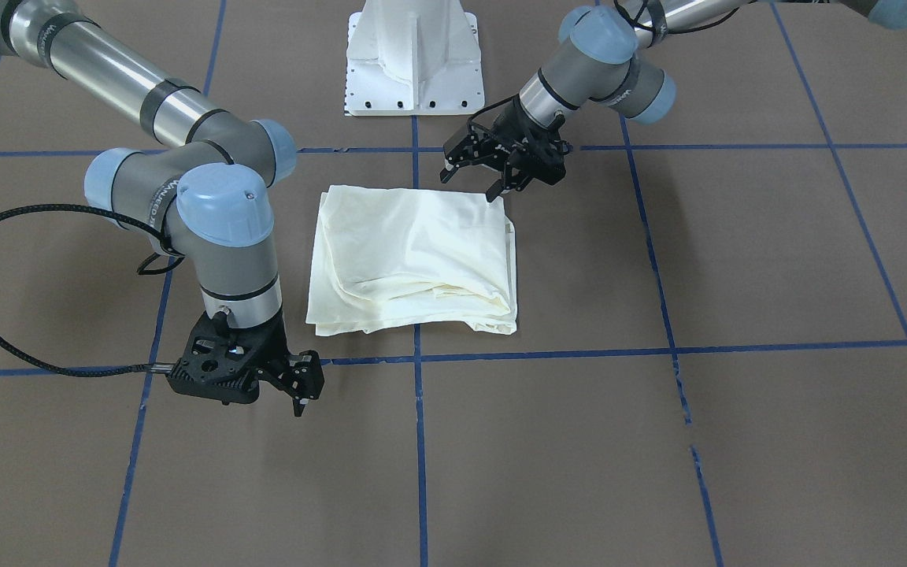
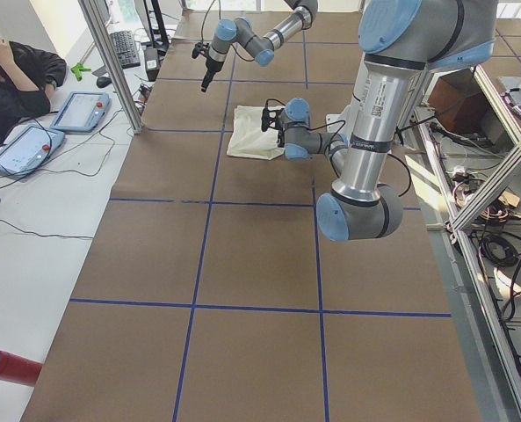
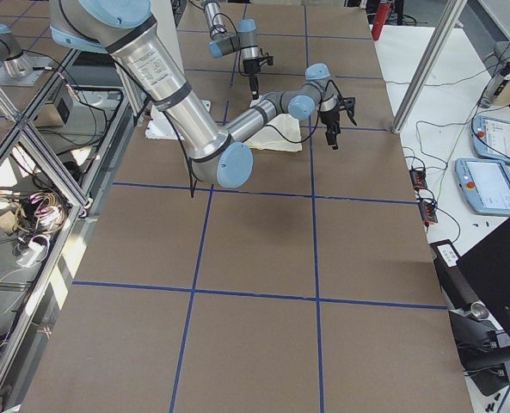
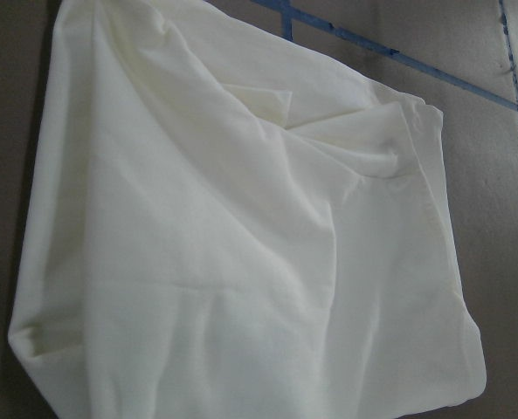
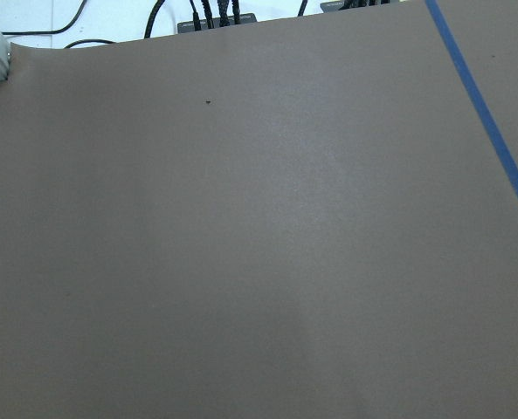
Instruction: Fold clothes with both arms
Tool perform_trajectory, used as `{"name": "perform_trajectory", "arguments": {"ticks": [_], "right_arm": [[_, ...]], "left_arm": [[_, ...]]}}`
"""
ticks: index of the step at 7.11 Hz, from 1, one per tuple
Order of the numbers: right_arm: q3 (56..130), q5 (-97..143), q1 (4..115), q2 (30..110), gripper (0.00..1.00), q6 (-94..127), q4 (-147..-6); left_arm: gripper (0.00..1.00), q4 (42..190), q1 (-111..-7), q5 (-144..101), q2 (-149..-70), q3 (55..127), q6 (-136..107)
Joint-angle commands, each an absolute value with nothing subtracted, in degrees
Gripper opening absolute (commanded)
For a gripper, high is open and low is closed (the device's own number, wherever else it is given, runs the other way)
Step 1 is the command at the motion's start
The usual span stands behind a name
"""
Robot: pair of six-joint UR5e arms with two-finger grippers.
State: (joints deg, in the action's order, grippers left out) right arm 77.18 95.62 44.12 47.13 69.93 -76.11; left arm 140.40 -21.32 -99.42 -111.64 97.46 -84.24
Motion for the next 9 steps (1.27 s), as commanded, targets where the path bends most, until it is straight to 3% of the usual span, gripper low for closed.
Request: {"name": "perform_trajectory", "arguments": {"ticks": [1, 9], "right_arm": [[77.2, 95.6, 44.1, 47.2, 1.00, 70.0, -76.1], [77.3, 96.1, 44.1, 47.3, 1.00, 69.7, -76.1]], "left_arm": [[0.99, 140.7, -21.3, -99.0, -111.7, 94.7, -84.3], [0.99, 140.4, -21.4, -99.3, -111.5, 95.5, -84.0]]}}
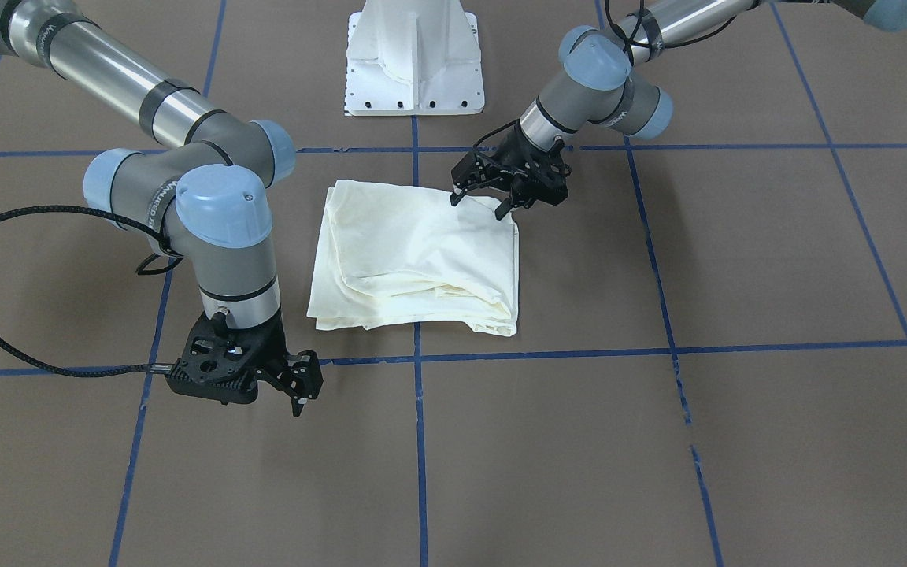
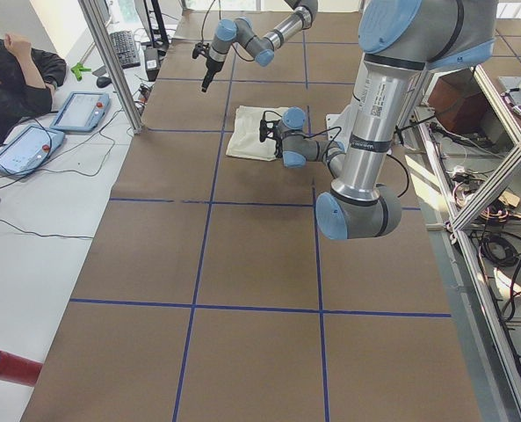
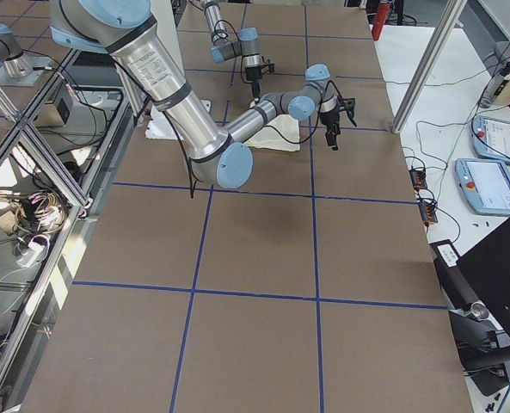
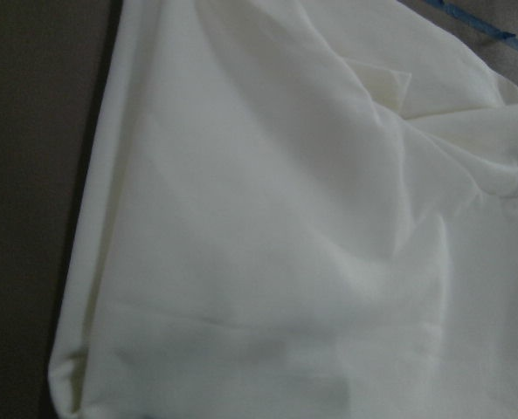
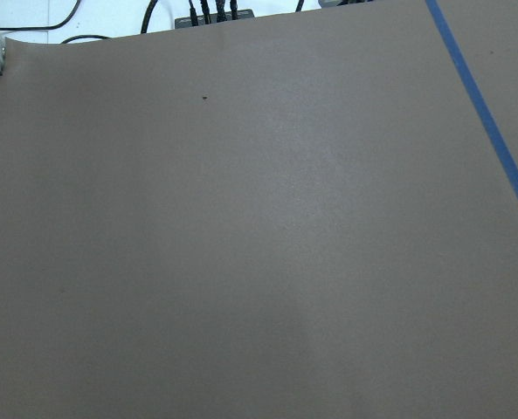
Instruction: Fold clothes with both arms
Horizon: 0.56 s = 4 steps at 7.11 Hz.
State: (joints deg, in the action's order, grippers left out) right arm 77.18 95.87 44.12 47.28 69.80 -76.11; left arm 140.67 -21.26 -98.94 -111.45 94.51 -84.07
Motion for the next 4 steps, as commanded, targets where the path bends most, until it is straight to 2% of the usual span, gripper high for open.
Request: {"name": "perform_trajectory", "arguments": {"ticks": [1, 3, 4], "right_arm": [[77.3, 97.1, 44.2, 47.2, 1.00, 69.3, -76.1], [78.2, 107.8, 48.8, 47.5, 1.00, 65.8, -76.9], [81.6, 112.5, 52.0, 51.6, 1.00, 59.4, -77.0]], "left_arm": [[0.99, 139.8, -22.1, -100.0, -111.4, 97.5, -83.4], [0.99, 126.6, -24.9, -102.9, -111.5, 106.5, -77.1], [0.99, 115.5, -26.6, -103.0, -111.6, 112.4, -71.9]]}}
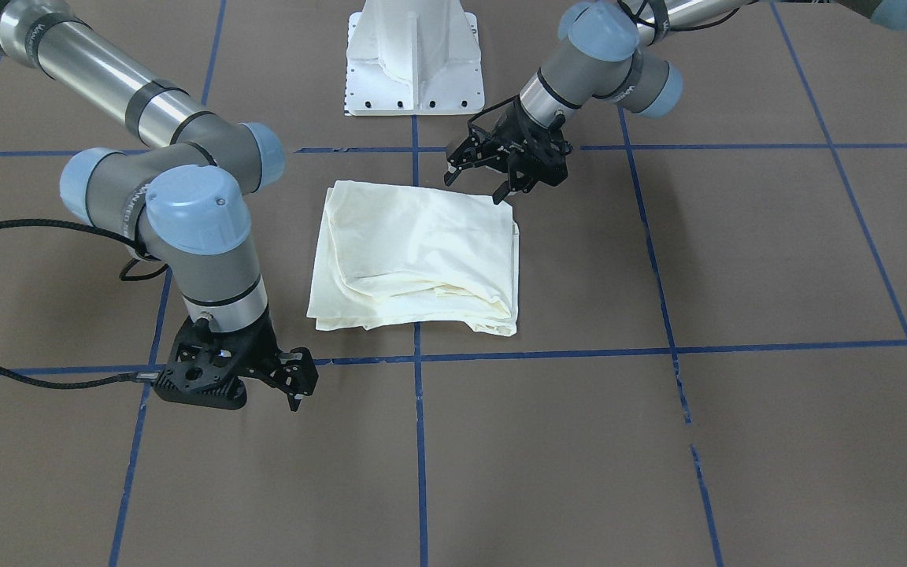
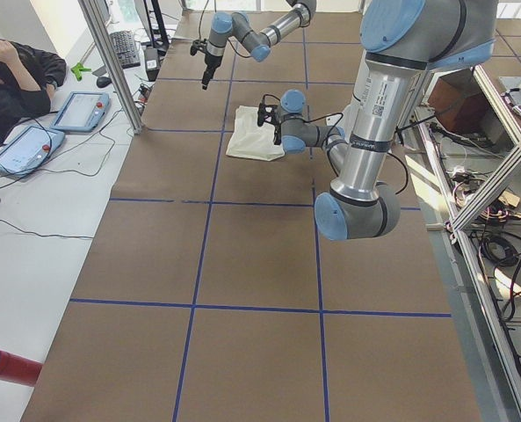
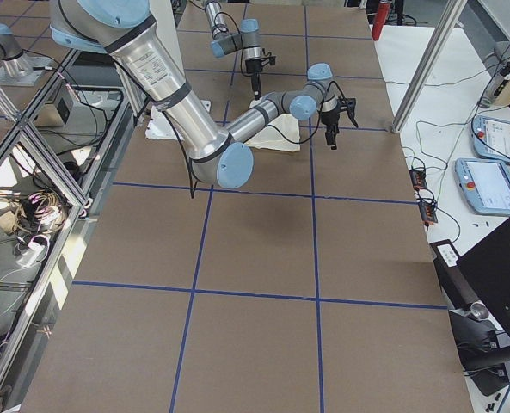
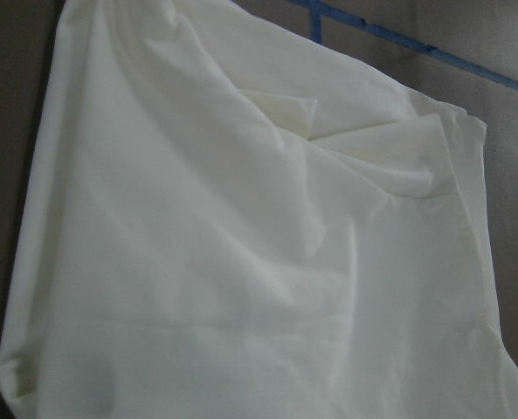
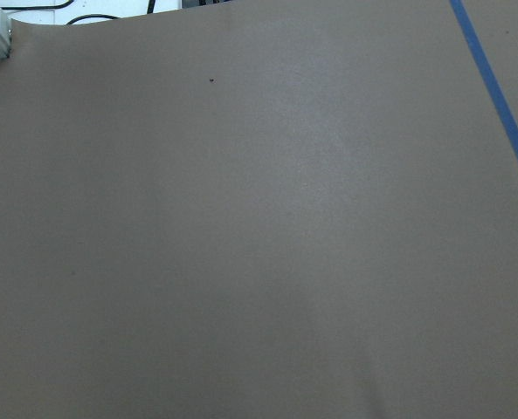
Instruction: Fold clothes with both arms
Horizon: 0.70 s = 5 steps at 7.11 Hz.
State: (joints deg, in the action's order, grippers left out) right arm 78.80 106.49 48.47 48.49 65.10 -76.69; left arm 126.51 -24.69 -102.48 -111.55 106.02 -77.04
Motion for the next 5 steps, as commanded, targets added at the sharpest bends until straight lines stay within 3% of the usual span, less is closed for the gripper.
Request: {"name": "perform_trajectory", "arguments": {"ticks": [1, 3, 5], "right_arm": [[84.1, 116.2, 56.1, 55.4, 1.00, 52.9, -77.2], [84.8, 123.8, 65.8, 61.2, 1.00, 35.9, -78.9], [90.1, 128.6, 75.0, 74.0, 1.00, 19.1, -79.2]], "left_arm": [[0.99, 106.4, -29.9, -103.0, -111.5, 117.6, -66.7], [0.99, 98.2, -40.4, -108.0, -110.4, 119.8, -51.9], [1.00, 97.9, -52.7, -114.8, -103.6, 120.0, -34.5]]}}
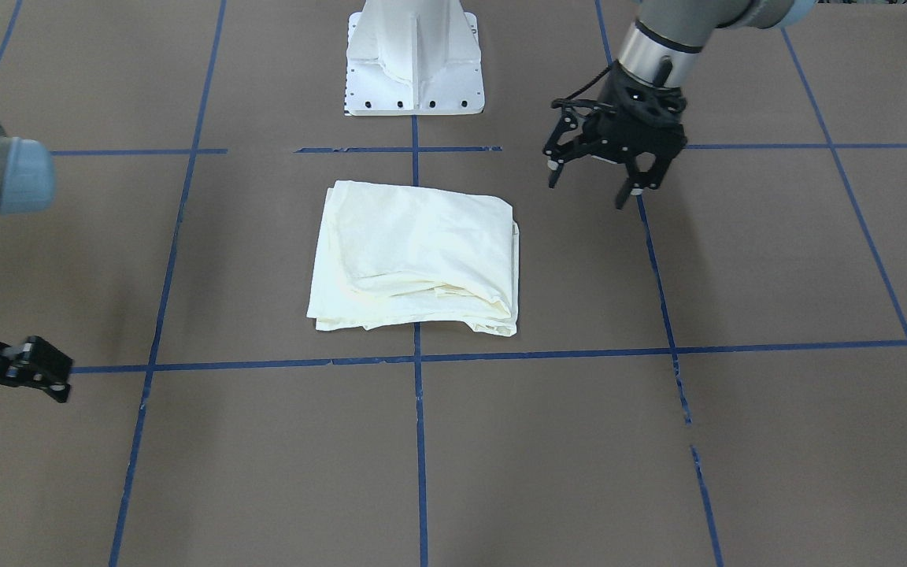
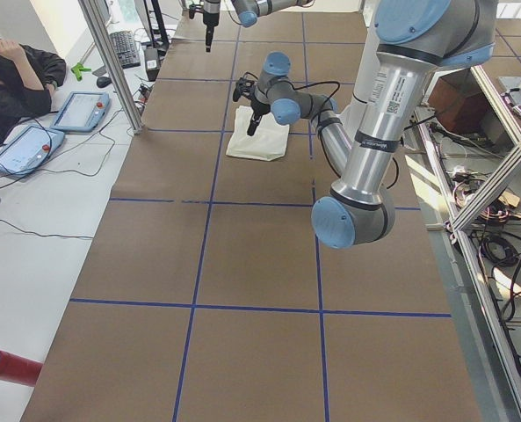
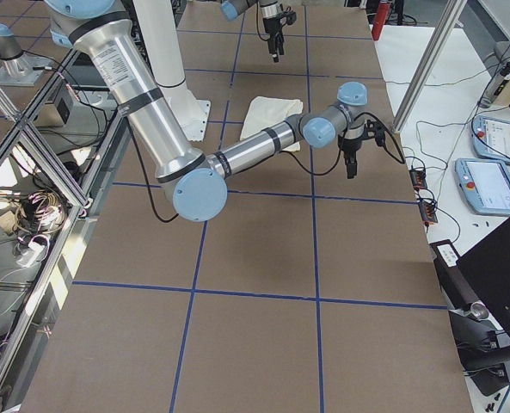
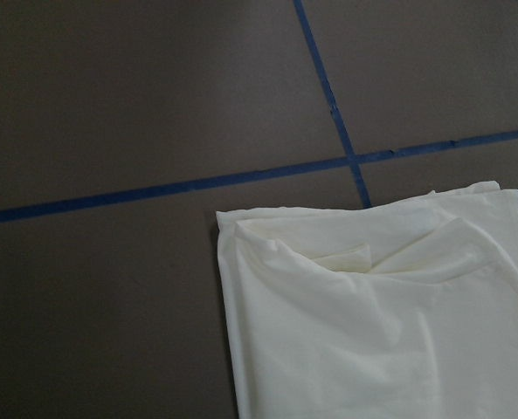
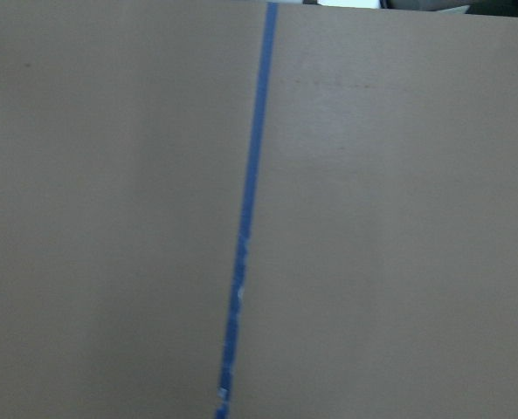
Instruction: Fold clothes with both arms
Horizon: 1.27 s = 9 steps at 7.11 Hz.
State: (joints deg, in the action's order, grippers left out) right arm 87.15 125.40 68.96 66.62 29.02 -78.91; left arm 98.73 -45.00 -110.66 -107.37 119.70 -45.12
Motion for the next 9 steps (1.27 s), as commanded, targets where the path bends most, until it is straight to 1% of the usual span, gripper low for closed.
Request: {"name": "perform_trajectory", "arguments": {"ticks": [1, 3, 4, 5, 6, 7, 8, 9], "right_arm": [[92.2, 130.2, 79.7, 79.7, 1.00, 13.4, -79.2], [95.9, 131.6, 83.3, 87.6, 1.00, 12.1, -79.4], [98.0, 134.8, 84.1, 92.2, 1.00, 12.1, -79.0], [101.1, 136.4, 84.4, 99.2, 1.00, 12.0, -78.7], [103.9, 136.1, 84.4, 104.4, 1.00, 11.0, -78.0], [107.1, 135.7, 84.4, 109.2, 1.00, 6.7, -77.5], [107.3, 135.4, 84.7, 110.8, 1.00, 0.3, -76.4], [106.8, 136.1, 85.2, 111.3, 1.00, -2.4, -75.9]], "left_arm": [[1.00, 97.9, -60.2, -118.6, -99.4, 119.8, -24.6], [1.00, 97.7, -74.5, -125.1, -90.7, 117.4, -5.7], [1.00, 97.8, -79.9, -130.5, -87.0, 113.7, -5.6], [1.00, 98.0, -81.9, -135.7, -84.3, 108.9, -5.5], [1.00, 98.9, -82.7, -136.2, -83.4, 104.7, -4.6], [1.00, 98.6, -85.3, -136.2, -83.2, 102.9, 1.1], [1.00, 98.5, -85.6, -136.7, -82.1, 100.1, 4.1], [1.00, 98.4, -85.6, -136.7, -81.7, 99.3, 3.5]]}}
